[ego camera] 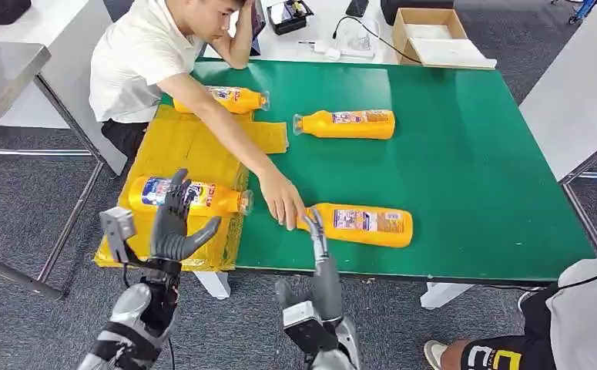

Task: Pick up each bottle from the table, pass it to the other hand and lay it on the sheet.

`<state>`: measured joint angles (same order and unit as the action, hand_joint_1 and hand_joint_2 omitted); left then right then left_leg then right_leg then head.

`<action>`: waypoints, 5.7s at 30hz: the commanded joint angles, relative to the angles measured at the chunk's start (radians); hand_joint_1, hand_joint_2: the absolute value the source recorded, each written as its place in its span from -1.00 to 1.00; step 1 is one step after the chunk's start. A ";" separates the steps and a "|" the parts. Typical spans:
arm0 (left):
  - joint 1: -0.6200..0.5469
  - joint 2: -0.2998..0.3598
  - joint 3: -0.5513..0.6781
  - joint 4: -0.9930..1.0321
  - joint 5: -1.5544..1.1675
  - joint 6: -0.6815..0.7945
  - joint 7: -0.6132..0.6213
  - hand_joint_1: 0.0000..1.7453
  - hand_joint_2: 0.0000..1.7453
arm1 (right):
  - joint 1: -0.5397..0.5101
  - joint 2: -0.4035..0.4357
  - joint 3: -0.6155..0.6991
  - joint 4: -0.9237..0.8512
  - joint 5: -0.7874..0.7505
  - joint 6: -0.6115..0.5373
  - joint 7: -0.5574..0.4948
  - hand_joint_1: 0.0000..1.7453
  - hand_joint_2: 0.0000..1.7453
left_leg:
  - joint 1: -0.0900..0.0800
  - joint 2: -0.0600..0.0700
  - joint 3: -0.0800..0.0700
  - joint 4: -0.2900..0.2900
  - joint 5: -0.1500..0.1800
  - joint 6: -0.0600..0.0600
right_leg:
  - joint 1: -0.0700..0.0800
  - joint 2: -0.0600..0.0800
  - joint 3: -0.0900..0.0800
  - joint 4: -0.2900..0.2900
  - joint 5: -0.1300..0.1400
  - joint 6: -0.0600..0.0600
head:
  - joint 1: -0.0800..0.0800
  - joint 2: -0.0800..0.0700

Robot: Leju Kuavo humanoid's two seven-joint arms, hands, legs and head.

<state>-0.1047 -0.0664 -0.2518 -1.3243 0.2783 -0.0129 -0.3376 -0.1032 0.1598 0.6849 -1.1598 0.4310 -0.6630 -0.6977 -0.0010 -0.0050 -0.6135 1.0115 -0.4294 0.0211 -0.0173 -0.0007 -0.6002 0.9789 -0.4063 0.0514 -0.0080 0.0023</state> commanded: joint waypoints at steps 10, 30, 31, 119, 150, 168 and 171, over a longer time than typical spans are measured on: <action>0.172 -0.004 -0.077 -0.209 -0.159 0.055 -0.015 -1.00 1.00 | -0.119 -0.160 -0.571 0.222 0.880 -0.035 0.363 -1.00 1.00 | 0.000 0.000 0.006 -0.002 0.000 0.000 | 0.000 0.000 0.006 -0.003 0.001 -0.001 | 0.000 0.000; 0.124 -0.006 -0.113 -0.182 -0.212 0.029 -0.023 -1.00 1.00 | -0.410 -0.233 -0.455 0.663 0.746 0.112 0.488 -1.00 1.00 | -0.002 0.000 0.004 0.000 0.001 0.002 | -0.001 0.000 0.005 0.000 0.002 0.001 | 0.000 0.000; 0.124 -0.006 -0.113 -0.182 -0.212 0.029 -0.023 -1.00 1.00 | -0.410 -0.233 -0.455 0.663 0.746 0.112 0.488 -1.00 1.00 | -0.002 0.001 0.007 -0.001 0.000 0.001 | -0.001 0.001 0.007 -0.001 0.001 0.000 | -0.001 0.000; 0.107 -0.019 -0.209 -0.102 -0.055 -0.044 0.070 -1.00 1.00 | -0.325 -0.028 -0.297 0.425 0.211 0.545 0.213 1.00 1.00 | 0.000 0.003 0.009 -0.001 -0.001 0.000 | 0.000 0.001 0.008 0.000 0.001 -0.001 | -0.001 0.000; 0.027 -0.082 -0.210 -0.022 0.145 -0.008 0.110 -1.00 1.00 | -0.322 0.067 0.033 0.437 0.074 0.535 0.129 1.00 1.00 | 0.000 -0.003 0.006 -0.001 0.001 0.000 | 0.001 -0.004 0.006 0.000 0.000 0.000 | 0.000 0.000; 0.024 -0.057 -0.258 -0.063 0.181 -0.066 0.049 -1.00 1.00 | -0.348 0.067 0.058 0.493 -0.006 0.578 0.122 0.96 1.00 | 0.000 0.000 0.003 0.000 0.001 0.001 | 0.000 -0.001 0.003 0.000 0.001 0.001 | 0.000 0.000; 0.024 -0.057 -0.258 -0.063 0.181 -0.066 0.049 -1.00 1.00 | -0.348 0.067 0.058 0.493 -0.006 0.578 0.122 0.96 1.00 | 0.000 0.000 0.004 0.000 0.001 0.001 | 0.000 -0.001 0.005 0.000 0.001 0.001 | 0.000 0.000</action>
<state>-0.0497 -0.1472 -0.4639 -1.4092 0.4597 -0.0599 -0.2922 -0.4054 0.2361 0.6840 -0.7298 0.4242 -0.1041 -0.5768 -0.0014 -0.0050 -0.6124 1.0115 -0.4275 0.0233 -0.0175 -0.0016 -0.5983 0.9792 -0.4044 0.0535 -0.0080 0.0023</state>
